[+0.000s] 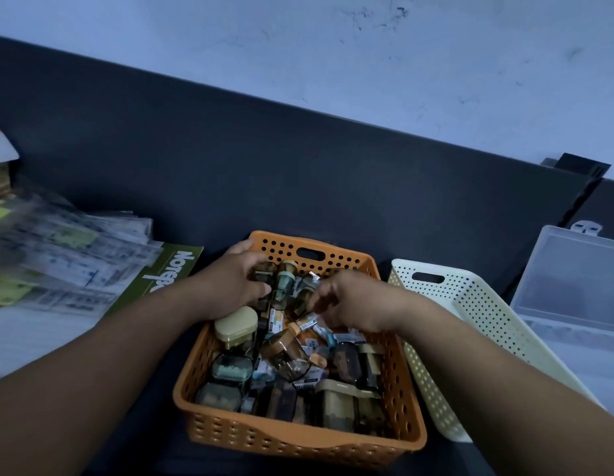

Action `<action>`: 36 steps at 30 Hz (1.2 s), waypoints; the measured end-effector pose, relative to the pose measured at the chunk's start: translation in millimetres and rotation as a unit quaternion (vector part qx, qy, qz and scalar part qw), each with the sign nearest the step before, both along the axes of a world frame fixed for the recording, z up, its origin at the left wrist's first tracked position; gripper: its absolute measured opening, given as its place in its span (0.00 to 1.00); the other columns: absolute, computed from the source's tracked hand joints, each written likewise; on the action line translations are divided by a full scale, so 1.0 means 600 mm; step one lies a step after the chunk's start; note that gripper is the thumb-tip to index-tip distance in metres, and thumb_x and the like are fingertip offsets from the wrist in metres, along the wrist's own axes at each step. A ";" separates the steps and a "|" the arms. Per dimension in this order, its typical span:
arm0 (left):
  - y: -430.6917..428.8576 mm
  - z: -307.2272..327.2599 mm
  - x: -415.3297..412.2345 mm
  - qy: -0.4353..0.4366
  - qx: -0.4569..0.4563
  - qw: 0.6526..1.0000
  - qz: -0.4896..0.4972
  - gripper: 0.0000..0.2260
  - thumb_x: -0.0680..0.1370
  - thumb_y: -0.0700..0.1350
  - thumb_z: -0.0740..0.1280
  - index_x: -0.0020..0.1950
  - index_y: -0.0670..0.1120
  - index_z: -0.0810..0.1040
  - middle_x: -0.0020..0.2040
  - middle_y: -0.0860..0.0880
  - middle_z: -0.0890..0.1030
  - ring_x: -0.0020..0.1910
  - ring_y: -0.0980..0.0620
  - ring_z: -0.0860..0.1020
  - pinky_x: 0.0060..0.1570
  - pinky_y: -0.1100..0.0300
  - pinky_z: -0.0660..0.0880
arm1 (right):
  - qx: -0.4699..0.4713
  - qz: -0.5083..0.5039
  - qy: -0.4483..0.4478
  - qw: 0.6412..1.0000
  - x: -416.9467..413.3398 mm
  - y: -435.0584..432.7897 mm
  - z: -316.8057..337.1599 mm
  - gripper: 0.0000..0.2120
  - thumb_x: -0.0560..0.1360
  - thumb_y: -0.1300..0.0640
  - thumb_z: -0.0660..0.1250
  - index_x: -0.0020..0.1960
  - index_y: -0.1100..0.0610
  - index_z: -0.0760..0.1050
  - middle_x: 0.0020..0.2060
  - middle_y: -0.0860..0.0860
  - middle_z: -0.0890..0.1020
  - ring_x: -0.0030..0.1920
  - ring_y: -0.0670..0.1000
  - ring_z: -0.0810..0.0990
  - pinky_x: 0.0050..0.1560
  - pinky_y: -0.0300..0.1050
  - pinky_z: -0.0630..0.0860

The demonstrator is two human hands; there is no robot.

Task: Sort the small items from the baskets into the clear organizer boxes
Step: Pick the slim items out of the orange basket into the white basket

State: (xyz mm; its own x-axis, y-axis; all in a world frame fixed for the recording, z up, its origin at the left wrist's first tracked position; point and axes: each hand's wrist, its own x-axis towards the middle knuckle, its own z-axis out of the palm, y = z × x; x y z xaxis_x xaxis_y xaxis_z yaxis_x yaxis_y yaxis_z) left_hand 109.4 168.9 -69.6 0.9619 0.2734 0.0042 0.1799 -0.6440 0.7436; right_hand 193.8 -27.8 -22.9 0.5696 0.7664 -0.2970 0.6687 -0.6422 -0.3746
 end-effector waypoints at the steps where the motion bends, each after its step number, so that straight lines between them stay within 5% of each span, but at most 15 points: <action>1: 0.000 0.000 -0.001 0.000 -0.002 1.000 -0.001 0.27 0.77 0.47 0.68 0.75 0.52 0.63 0.78 0.59 0.46 0.76 0.54 0.53 0.67 0.62 0.54 | -0.033 0.011 -0.030 0.999 0.005 0.008 -0.008 0.12 0.76 0.60 0.68 0.59 0.51 0.78 0.55 0.46 0.80 0.50 0.46 0.78 0.53 0.40 0.75; 4: 0.000 -0.002 -0.002 0.000 -0.006 1.000 -0.003 0.27 0.77 0.47 0.67 0.75 0.52 0.63 0.78 0.59 0.46 0.76 0.55 0.52 0.70 0.60 0.54 | -0.105 0.028 -0.091 0.990 0.017 0.023 -0.026 0.17 0.76 0.60 0.68 0.64 0.52 0.76 0.58 0.50 0.80 0.47 0.47 0.78 0.47 0.41 0.76; 7: 0.000 -0.002 -0.002 -0.002 -0.008 1.000 -0.004 0.27 0.78 0.47 0.67 0.75 0.52 0.62 0.78 0.60 0.45 0.76 0.55 0.52 0.73 0.57 0.53 | -0.140 0.048 -0.121 0.982 0.018 0.032 -0.036 0.18 0.77 0.56 0.67 0.67 0.52 0.73 0.60 0.50 0.79 0.57 0.52 0.77 0.57 0.47 0.76; 14: 0.002 -0.005 -0.003 0.002 -0.006 1.000 -0.005 0.28 0.78 0.48 0.67 0.76 0.53 0.61 0.78 0.60 0.45 0.76 0.55 0.52 0.73 0.57 0.53 | -0.193 0.090 -0.220 0.952 0.017 0.056 -0.051 0.10 0.74 0.56 0.68 0.54 0.57 0.78 0.44 0.52 0.80 0.45 0.54 0.78 0.43 0.46 0.77; 25: 0.002 -0.007 -0.002 -0.006 -0.014 1.000 0.000 0.27 0.78 0.47 0.67 0.75 0.52 0.62 0.77 0.61 0.46 0.76 0.55 0.53 0.72 0.58 0.54 | -0.100 0.038 -0.110 0.988 0.020 0.032 -0.053 0.22 0.72 0.56 0.72 0.65 0.48 0.75 0.60 0.48 0.79 0.59 0.51 0.77 0.57 0.45 0.76; 31: 0.003 -0.006 -0.001 -0.006 -0.007 1.000 -0.006 0.27 0.78 0.48 0.67 0.75 0.51 0.62 0.78 0.59 0.45 0.76 0.55 0.52 0.72 0.59 0.54 | -0.128 0.081 -0.182 0.972 0.013 0.044 -0.064 0.17 0.73 0.59 0.69 0.62 0.52 0.77 0.55 0.52 0.80 0.55 0.54 0.78 0.53 0.48 0.78; 36: 0.001 -0.004 -0.001 -0.001 0.005 1.000 -0.001 0.27 0.78 0.48 0.67 0.75 0.52 0.62 0.78 0.59 0.45 0.76 0.56 0.53 0.68 0.63 0.53 | -0.082 0.054 -0.107 0.989 0.017 0.034 -0.059 0.17 0.73 0.61 0.70 0.60 0.51 0.78 0.58 0.50 0.79 0.59 0.53 0.77 0.59 0.48 0.76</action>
